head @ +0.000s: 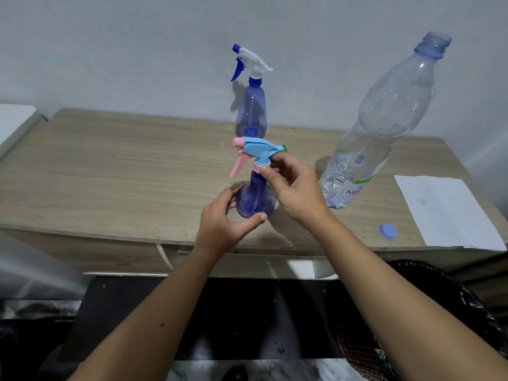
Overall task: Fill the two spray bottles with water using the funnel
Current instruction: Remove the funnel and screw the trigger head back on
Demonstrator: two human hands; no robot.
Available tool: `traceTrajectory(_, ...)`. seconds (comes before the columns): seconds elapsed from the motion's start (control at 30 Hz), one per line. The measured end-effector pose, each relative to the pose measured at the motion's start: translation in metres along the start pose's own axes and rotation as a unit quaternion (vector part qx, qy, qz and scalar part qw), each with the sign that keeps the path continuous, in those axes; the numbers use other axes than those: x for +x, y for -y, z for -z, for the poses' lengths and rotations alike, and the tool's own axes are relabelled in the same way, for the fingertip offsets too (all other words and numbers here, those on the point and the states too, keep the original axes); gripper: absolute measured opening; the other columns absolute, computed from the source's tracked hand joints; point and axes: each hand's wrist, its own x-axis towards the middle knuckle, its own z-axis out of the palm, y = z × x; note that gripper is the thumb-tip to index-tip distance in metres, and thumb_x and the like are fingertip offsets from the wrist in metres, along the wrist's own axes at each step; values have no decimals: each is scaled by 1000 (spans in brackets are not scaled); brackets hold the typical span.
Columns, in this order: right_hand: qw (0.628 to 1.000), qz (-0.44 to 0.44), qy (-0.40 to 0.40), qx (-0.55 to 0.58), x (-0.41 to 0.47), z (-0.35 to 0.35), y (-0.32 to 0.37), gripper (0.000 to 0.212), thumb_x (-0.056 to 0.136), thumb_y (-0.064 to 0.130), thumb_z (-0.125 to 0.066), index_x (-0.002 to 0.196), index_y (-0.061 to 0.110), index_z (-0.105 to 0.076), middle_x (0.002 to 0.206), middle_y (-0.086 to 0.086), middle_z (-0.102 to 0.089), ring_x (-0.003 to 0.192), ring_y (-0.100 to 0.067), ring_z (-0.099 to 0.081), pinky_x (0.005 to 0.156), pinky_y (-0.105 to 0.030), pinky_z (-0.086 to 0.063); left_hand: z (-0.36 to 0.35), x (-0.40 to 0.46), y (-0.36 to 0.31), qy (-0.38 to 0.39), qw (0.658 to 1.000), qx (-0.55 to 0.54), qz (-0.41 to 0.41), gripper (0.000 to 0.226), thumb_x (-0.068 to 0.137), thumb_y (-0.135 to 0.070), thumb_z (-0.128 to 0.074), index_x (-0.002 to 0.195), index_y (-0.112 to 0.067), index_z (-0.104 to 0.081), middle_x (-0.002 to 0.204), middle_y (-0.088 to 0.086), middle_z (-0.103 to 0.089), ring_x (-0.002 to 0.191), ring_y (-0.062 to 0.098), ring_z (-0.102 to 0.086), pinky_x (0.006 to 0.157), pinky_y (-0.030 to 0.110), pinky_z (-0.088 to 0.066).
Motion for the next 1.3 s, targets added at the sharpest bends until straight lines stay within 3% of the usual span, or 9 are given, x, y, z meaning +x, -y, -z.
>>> traceTrajectory(0.37,1000,-12,13,11,-6,0,-7,19,97,7,-74,115,4,-71,107,-5,-79,103,-14,-75,99,-30,-58,0,0,4,4,1000,7,6,89,71,-48,-98,145,-13,-62,130,-4,-76,116,8,-74,101,39,-61)
traceTrajectory(0.57,999,-22,-1,24,-8,-2,-6,25,94,8,-77,118,10,-70,103,-2,-78,97,-10,-76,90,-25,-58,-2,0,4,-7,1000,11,-7,86,70,-45,-98,142,-11,-64,128,-4,-76,114,7,-74,101,39,-61)
traceTrajectory(0.7,998,-33,-4,55,-8,-4,-5,28,88,6,-83,108,18,-67,104,-4,-79,100,-15,-76,95,-33,-59,-3,0,5,-9,1000,6,-5,85,70,-44,-98,142,-13,-65,126,-4,-77,113,9,-75,100,41,-61)
traceTrajectory(0.87,995,-25,-10,101,-9,-4,3,40,89,3,-81,125,12,-67,119,-4,-76,110,-17,-74,104,-35,-57,-4,0,6,-10,1000,3,0,85,70,-46,-98,142,-14,-65,126,-5,-77,113,8,-75,101,40,-61)
traceTrajectory(1.0,998,-23,-6,64,-8,-4,0,30,88,1,-81,116,8,-71,92,12,-75,85,-2,-71,88,-22,-55,-4,0,8,-6,1000,3,-4,86,70,-46,-98,142,-13,-65,127,-4,-77,113,9,-75,101,42,-61)
traceTrajectory(1.13,995,-33,-27,91,-7,-7,2,40,78,-3,-88,107,10,-64,108,-18,-74,95,-19,-73,92,-33,-61,-4,1,9,1,1000,5,-9,86,70,-45,-99,143,-14,-65,128,-5,-76,113,11,-75,100,43,-61)
traceTrajectory(1.3,997,-27,-20,71,-6,-7,4,27,87,2,-83,105,15,-69,107,-18,-76,94,-15,-72,88,-26,-59,-3,0,8,-5,1000,6,-5,87,70,-46,-99,142,-13,-65,128,-5,-76,114,8,-75,101,40,-61)
